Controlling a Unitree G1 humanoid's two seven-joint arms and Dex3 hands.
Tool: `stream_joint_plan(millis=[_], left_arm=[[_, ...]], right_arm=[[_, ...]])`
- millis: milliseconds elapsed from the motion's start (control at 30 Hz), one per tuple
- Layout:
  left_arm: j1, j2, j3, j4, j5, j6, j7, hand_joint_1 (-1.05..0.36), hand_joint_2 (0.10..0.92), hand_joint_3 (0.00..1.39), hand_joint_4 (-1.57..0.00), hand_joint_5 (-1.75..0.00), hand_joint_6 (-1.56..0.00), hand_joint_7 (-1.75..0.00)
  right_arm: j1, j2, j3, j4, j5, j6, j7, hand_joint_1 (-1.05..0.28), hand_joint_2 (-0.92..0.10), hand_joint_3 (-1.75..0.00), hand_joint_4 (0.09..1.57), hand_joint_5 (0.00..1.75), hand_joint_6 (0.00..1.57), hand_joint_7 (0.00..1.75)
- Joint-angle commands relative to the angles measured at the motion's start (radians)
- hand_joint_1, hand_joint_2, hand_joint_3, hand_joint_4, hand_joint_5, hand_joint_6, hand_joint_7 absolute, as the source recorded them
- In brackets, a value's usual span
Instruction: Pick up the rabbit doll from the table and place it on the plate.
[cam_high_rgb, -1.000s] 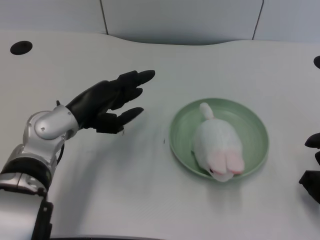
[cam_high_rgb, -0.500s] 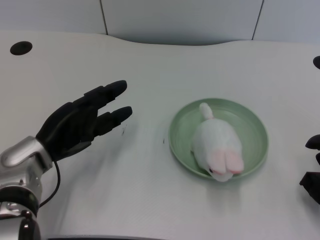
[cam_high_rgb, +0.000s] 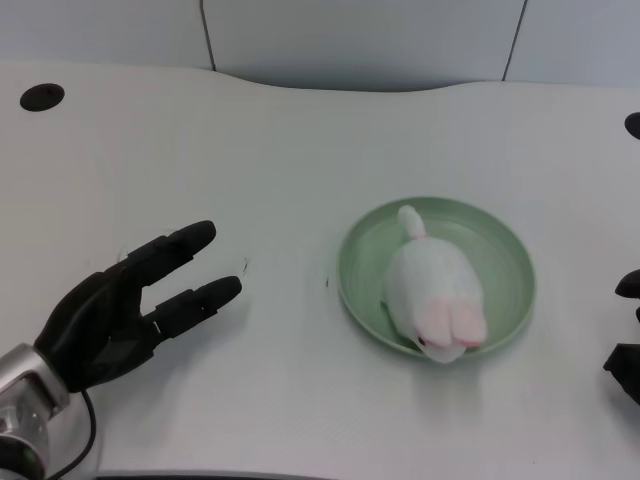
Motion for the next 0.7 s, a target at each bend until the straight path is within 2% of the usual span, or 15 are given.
stream_joint_plan(millis=[33,233,300,367,500,633,700], left_arm=[[0.022,0.005,0.001,-0.014,-0.007,0.008,-0.01,-1.05,0.921,0.72,-0.23,-0.1,-0.09,-0.01],[0.034,-0.002,-0.005,-0.011,0.01,-0.03,0.042,-1.05,0.921,0.72,-0.28,-0.12,-0.11,-0.02],[0.022,-0.003,-0.012,-0.005,0.017,-0.032,0.056,-1.05,0.921,0.68,-0.3,-0.13,-0.15,-0.04],[0.012,-0.004,-0.018,-0.003,0.023,-0.039,0.059,-1.05,0.921,0.65,-0.32,-0.14,-0.19,-0.05],[0.006,0.0,-0.029,0.001,0.033,-0.047,0.058,-1.05,0.921,0.65,-0.35,-0.15,-0.22,-0.06],[0.002,0.013,-0.049,0.004,0.052,-0.041,0.036,-1.05,0.921,0.65,-0.36,-0.15,-0.23,-0.05],[0.004,0.018,-0.057,0.005,0.058,-0.039,0.023,-1.05,0.921,0.65,-0.38,-0.16,-0.25,-0.06]], right_arm=[[-0.002,-0.018,-0.007,0.003,0.006,0.008,0.001,-0.43,-0.92,-0.25,1.22,1.75,0.95,1.75],[-0.004,-0.013,-0.004,0.006,0.003,0.001,0.0,-0.44,-0.92,-0.24,1.22,1.75,0.94,1.75],[-0.003,-0.012,-0.004,0.005,0.004,0.011,-0.008,-0.44,-0.92,-0.23,1.23,1.75,0.94,1.75],[-0.006,-0.012,-0.004,0.007,0.003,0.013,-0.01,-0.44,-0.92,-0.23,1.23,1.75,0.94,1.75],[-0.005,-0.01,-0.003,0.004,0.001,0.003,-0.015,-0.44,-0.92,-0.23,1.25,1.75,0.97,1.75],[-0.003,-0.012,-0.006,0.009,0.005,0.003,-0.001,-0.44,-0.92,-0.23,1.26,1.75,0.95,1.75],[0.002,-0.012,-0.004,0.006,0.003,0.003,-0.007,-0.45,-0.92,-0.22,1.26,1.75,0.95,1.75]])
